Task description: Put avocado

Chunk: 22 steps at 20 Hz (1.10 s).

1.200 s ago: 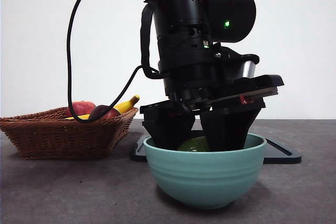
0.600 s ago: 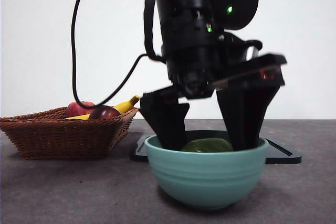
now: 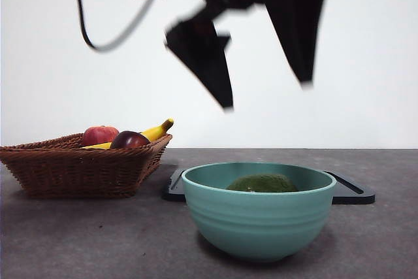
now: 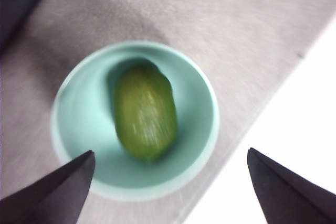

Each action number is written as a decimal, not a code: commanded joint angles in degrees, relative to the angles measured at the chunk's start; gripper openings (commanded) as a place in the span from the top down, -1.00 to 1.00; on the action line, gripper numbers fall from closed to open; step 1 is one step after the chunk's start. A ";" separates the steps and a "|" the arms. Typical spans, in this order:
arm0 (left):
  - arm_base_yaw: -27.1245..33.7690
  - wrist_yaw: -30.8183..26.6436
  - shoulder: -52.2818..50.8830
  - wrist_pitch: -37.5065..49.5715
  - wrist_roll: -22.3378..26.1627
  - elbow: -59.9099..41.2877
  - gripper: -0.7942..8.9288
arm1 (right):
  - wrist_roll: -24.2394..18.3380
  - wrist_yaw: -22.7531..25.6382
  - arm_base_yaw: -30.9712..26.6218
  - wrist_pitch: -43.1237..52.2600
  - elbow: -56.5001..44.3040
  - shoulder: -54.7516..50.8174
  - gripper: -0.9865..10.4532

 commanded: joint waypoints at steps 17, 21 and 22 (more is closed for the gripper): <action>2.75 -11.50 -49.88 -10.29 -0.37 -7.15 -0.12 | 1.40 -4.59 7.41 -9.68 1.11 9.18 -0.15; 2.75 -12.20 -62.18 -2.62 -4.79 -21.53 -0.12 | 2.08 -4.13 12.31 -8.61 1.11 15.19 -0.15; 2.75 -12.20 -65.22 -1.05 -6.10 -25.11 -0.12 | 2.34 -4.07 13.35 -7.85 1.11 16.46 -0.15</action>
